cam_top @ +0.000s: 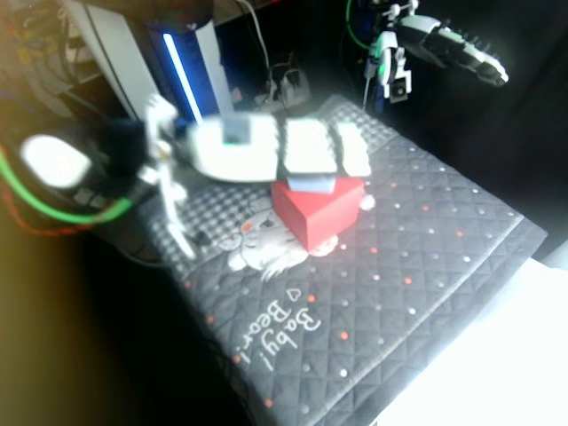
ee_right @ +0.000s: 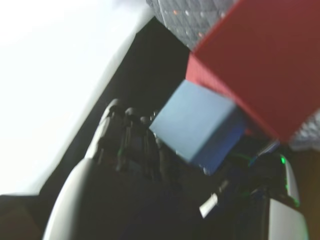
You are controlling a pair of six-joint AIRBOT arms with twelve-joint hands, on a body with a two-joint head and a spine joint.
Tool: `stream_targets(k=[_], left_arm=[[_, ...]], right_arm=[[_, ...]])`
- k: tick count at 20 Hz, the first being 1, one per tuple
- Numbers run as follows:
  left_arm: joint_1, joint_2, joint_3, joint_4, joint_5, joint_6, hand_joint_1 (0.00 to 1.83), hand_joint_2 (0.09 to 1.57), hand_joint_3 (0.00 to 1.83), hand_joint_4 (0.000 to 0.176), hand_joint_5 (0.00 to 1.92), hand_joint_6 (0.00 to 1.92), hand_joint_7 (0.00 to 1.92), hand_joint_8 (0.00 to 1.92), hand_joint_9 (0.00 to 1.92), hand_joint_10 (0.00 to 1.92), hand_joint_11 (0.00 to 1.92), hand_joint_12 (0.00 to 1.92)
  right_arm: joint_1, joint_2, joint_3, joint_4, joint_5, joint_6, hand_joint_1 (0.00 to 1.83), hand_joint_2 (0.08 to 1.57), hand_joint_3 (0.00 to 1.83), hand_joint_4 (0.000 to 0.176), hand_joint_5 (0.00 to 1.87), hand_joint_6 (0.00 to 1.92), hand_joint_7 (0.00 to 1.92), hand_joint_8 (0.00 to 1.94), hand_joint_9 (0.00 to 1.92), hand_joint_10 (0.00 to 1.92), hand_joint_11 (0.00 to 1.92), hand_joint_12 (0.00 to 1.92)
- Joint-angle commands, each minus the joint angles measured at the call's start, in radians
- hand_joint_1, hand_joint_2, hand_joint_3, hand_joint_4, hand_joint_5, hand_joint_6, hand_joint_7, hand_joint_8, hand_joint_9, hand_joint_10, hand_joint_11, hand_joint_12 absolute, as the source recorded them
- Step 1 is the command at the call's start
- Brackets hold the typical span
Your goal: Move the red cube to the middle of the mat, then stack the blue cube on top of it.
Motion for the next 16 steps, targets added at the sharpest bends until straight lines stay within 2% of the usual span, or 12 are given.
stream_targets(k=[1,4,5,7,8,10,11,12,13,14,15,16], left_arm=[[0.007,0.003,-0.004,0.017,-0.139,-0.008,0.46,1.04,0.0,0.118,0.07,0.0,0.0,0.0,0.0,0.0,0.0,0.0],[0.037,0.005,-0.01,-0.011,-0.165,-0.019,0.48,1.04,0.0,0.134,0.04,0.0,0.0,0.0,0.0,0.0,0.0,0.0],[0.04,0.005,-0.01,-0.014,-0.165,-0.021,0.49,1.05,0.0,0.125,0.04,0.0,0.0,0.0,0.0,0.0,0.0,0.0],[0.045,0.004,-0.01,-0.023,-0.166,-0.023,0.53,1.05,0.0,0.154,0.03,0.0,0.0,0.0,0.0,0.0,0.0,0.0],[0.046,0.005,-0.012,-0.02,-0.167,-0.024,0.55,1.05,0.0,0.121,0.04,0.0,0.0,0.0,0.0,0.0,0.0,0.0],[0.046,0.006,-0.012,-0.02,-0.167,-0.024,0.53,1.04,0.0,0.117,0.04,0.0,0.0,0.0,0.0,0.0,0.0,0.0],[0.046,0.006,-0.012,-0.017,-0.167,-0.024,0.52,1.04,0.0,0.126,0.04,0.0,0.0,0.0,0.0,0.0,0.0,0.0],[0.046,0.006,-0.013,-0.011,-0.167,-0.024,0.54,1.06,0.0,0.098,0.04,0.0,0.0,0.0,0.0,0.0,0.0,0.0],[0.046,0.006,-0.014,-0.008,-0.167,-0.024,0.54,1.06,0.0,0.098,0.04,0.0,0.0,0.0,0.0,0.0,0.0,0.0],[0.045,0.008,-0.017,0.0,-0.168,-0.024,0.55,1.06,0.0,0.099,0.02,0.0,0.0,0.0,0.0,0.0,0.0,0.0],[0.045,0.011,-0.018,0.007,-0.168,-0.024,0.55,1.07,0.01,0.096,0.02,0.0,0.0,0.0,0.0,0.0,0.0,0.0],[0.043,0.015,-0.02,0.017,-0.168,-0.024,0.55,1.07,0.01,0.106,0.0,0.0,0.0,0.0,0.0,0.0,0.0,0.0]], right_arm=[[0.013,0.038,-0.012,0.053,0.15,0.001,0.43,1.06,0.0,0.007,0.0,0.0,0.0,0.0,0.0,0.0,0.0,0.0],[-0.026,0.097,-0.038,0.145,0.207,-0.058,0.49,1.04,0.0,0.0,0.0,0.0,0.0,0.0,0.0,0.0,0.0,0.0],[-0.028,0.1,-0.039,0.15,0.207,-0.066,0.5,1.03,0.0,0.0,0.0,0.0,0.0,0.0,0.0,0.0,0.0,0.0],[-0.038,0.108,-0.038,0.179,0.208,-0.091,0.59,1.05,0.0,0.0,0.0,0.0,0.0,0.0,0.0,0.0,0.0,0.0],[-0.044,0.129,-0.047,0.196,0.212,-0.1,0.61,1.06,0.0,0.0,0.0,0.0,0.0,0.0,0.0,0.0,0.0,0.0],[-0.074,0.172,-0.081,0.242,0.214,-0.178,0.49,1.09,0.01,0.0,0.0,0.0,0.0,0.0,0.0,0.0,0.0,0.0],[-0.105,0.2,-0.106,0.271,0.224,-0.208,0.4,1.09,0.01,0.0,0.0,0.0,0.0,0.0,0.0,0.0,0.0,0.0],[-0.133,0.214,-0.11,0.299,0.244,-0.209,0.44,1.11,0.02,0.026,0.0,0.0,0.0,0.0,0.0,0.0,0.0,0.0],[-0.155,0.222,-0.11,0.326,0.267,-0.209,0.44,1.11,0.02,0.026,0.0,0.0,0.0,0.0,0.0,0.0,0.0,0.0],[-0.19,0.237,-0.113,0.372,0.303,-0.219,0.5,1.08,0.0,0.058,0.0,0.0,0.0,0.0,0.0,0.0,0.0,0.0],[-0.207,0.245,-0.118,0.402,0.328,-0.236,0.52,1.08,0.0,0.064,0.0,0.0,0.0,0.0,0.0,0.0,0.0,0.0],[-0.235,0.261,-0.135,0.445,0.372,-0.284,0.49,1.13,0.02,0.055,0.0,0.0,0.0,0.0,0.0,0.0,0.0,0.0]])
